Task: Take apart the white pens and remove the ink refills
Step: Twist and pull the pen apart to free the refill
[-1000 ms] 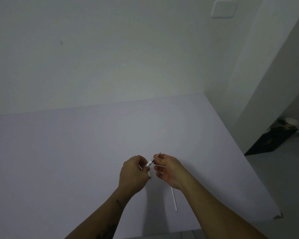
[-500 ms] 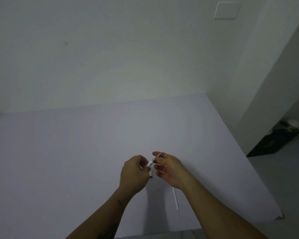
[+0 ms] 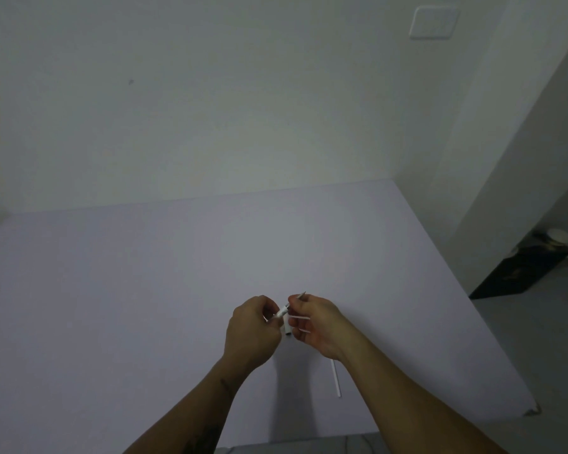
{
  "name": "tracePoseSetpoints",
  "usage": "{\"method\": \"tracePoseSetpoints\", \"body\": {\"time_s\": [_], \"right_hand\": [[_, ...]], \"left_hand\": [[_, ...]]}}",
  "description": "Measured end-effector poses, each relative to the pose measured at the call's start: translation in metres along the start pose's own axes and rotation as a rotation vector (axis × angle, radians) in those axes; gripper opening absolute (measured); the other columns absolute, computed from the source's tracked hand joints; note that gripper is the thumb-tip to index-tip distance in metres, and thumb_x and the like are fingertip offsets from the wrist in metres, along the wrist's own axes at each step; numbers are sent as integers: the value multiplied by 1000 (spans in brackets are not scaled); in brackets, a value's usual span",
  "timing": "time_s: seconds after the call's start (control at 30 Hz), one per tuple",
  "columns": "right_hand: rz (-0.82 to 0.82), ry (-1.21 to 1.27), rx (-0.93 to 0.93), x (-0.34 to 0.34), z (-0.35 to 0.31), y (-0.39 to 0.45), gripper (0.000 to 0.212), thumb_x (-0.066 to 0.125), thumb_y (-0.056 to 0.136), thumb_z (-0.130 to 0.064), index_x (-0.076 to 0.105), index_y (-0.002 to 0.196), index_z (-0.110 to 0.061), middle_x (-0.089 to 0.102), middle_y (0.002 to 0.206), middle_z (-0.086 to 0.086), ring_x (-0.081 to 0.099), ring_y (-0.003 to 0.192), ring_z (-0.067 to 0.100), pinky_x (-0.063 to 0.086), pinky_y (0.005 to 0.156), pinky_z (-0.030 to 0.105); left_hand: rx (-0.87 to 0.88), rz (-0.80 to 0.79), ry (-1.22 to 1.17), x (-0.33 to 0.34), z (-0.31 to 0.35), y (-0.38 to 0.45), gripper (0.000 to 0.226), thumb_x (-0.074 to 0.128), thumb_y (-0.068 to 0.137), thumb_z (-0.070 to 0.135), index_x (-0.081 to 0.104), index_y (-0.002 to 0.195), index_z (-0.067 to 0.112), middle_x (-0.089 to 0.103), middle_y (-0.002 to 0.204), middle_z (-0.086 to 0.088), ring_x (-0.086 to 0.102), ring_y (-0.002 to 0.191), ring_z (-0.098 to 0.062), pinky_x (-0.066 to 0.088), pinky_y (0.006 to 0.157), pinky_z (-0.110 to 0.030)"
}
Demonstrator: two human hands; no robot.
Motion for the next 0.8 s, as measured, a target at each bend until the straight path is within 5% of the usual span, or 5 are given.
{"method": "tracePoseSetpoints", "body": {"time_s": [0.63, 0.8], "right_hand": [[191, 150, -103, -30, -23, 5, 18, 55, 98, -8, 72, 103, -11, 68, 90, 6, 59, 78, 18, 50, 67, 29], [368, -258, -120, -53, -14, 12, 15, 61, 90, -7, 75, 85, -11, 70, 81, 14, 56, 63, 17, 45, 56, 27]], "left_hand": [[-77, -54, 14, 8, -32, -6, 9, 63, 89, 20, 68, 96, 20, 68, 90, 2, 64, 79, -18, 58, 79, -38], [-142, -85, 40, 8, -51, -7, 8, 62, 88, 22, 66, 95, 21, 67, 90, 4, 65, 82, -20, 57, 80, -38]]}}
Point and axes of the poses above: each hand's wrist, its own y-axis towards the middle knuckle, its own x-axis out of the palm, z = x × y, the point moved 10 cm from there along y, towards the middle knuckle
